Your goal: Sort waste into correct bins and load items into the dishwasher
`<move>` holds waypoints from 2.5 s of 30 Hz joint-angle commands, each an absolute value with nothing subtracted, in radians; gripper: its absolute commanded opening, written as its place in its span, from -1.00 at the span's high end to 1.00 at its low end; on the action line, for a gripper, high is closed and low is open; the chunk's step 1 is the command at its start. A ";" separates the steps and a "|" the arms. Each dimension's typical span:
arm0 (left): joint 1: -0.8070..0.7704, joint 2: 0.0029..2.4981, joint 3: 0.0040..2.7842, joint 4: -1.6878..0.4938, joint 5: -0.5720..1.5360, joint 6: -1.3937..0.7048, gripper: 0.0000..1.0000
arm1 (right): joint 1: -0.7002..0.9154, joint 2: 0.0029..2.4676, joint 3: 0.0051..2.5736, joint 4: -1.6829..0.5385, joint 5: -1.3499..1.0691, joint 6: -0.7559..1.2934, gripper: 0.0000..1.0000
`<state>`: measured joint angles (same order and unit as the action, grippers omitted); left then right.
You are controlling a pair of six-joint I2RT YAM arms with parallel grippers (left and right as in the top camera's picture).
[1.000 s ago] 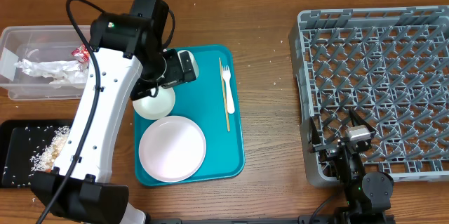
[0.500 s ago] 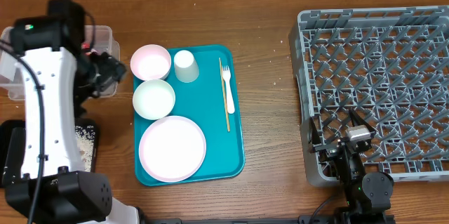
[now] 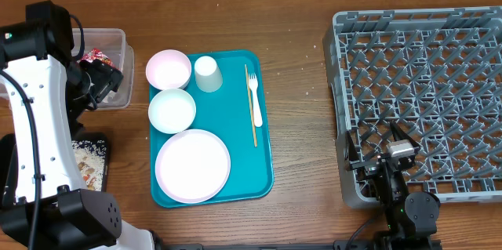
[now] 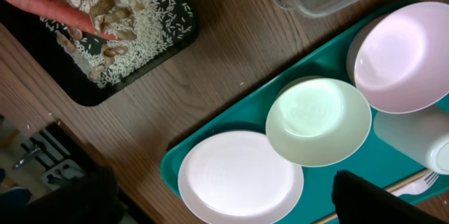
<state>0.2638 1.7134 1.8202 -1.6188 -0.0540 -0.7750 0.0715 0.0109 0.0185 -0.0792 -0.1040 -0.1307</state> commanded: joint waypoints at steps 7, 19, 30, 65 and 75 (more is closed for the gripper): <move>0.263 1.729 1.820 -1.605 -0.063 -0.808 -1.00 | 0.065 0.003 0.008 -0.074 -0.098 -0.123 -1.00; 0.262 1.729 1.819 -1.623 -0.064 -0.789 -1.00 | 0.065 0.003 0.008 -0.074 -0.098 -0.123 -1.00; 0.262 1.730 1.819 -1.623 -0.064 -0.789 -1.00 | 0.065 0.003 0.008 -0.074 -0.098 -0.123 -1.00; 0.262 1.730 1.819 -1.621 -0.063 -0.789 -1.00 | 0.066 0.003 0.008 0.728 -1.294 -0.020 -1.00; 0.262 1.730 1.819 -1.621 -0.063 -0.789 -1.00 | 0.066 0.005 0.072 0.680 -0.844 0.219 -1.00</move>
<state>0.2638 1.7210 1.8202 -1.6230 -0.0540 -0.7864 0.0669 0.0086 0.0208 0.6964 -0.9817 0.1535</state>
